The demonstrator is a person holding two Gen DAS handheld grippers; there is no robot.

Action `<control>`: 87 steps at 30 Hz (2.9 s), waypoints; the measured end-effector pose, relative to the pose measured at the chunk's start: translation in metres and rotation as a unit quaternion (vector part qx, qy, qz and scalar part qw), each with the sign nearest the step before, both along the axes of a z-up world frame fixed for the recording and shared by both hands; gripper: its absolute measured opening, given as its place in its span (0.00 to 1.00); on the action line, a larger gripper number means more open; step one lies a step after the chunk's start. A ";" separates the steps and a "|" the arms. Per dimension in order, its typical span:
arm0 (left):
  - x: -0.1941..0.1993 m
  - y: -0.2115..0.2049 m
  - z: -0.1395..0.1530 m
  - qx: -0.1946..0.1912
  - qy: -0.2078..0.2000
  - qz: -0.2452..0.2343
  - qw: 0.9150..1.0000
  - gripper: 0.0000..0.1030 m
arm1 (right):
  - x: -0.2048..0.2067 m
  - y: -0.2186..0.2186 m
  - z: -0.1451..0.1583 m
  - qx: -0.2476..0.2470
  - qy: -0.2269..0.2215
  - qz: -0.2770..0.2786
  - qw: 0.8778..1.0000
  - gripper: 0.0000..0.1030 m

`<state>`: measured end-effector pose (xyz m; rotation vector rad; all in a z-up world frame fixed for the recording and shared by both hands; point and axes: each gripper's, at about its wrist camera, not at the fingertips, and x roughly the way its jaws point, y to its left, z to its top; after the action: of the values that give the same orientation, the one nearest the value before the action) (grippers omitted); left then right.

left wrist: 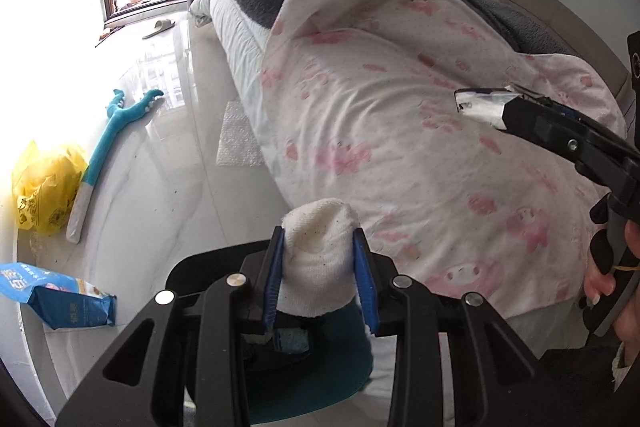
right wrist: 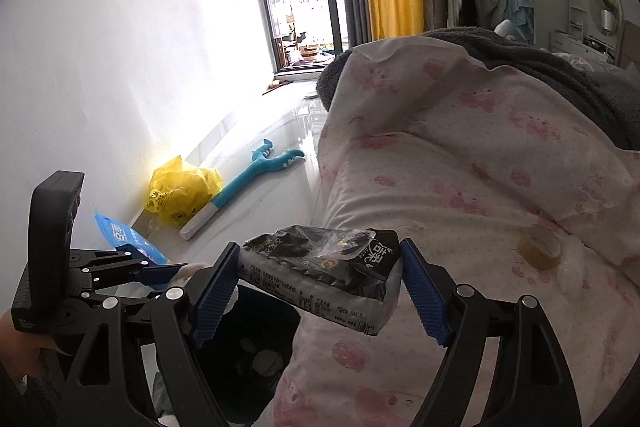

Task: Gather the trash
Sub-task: 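Carry the white cloth and snack packet over the teal bin with both tools, then open the left tool over the teal bin to drop the white cloth, then open the right tool over the teal bin to drop the black snack packet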

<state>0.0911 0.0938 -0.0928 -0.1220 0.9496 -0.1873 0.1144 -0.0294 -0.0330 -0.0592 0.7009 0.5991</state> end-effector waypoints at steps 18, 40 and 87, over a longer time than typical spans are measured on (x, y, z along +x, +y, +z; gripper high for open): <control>-0.012 0.054 -0.053 -0.028 0.097 0.028 0.995 0.35 | -0.014 0.063 -0.017 -0.015 0.011 0.057 0.998 0.78; -0.037 0.111 -0.046 -0.038 0.072 0.071 0.994 0.83 | -0.011 0.117 -0.051 -0.027 0.054 0.080 0.995 0.78; -0.074 0.128 0.080 -0.002 -0.221 0.108 0.969 0.91 | -0.020 0.171 -0.155 -0.164 0.196 0.118 0.960 0.85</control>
<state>0.0172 0.2222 -0.0128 -0.1769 0.4867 -0.0115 0.0940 0.1416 -0.1881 -0.3429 1.1872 0.7282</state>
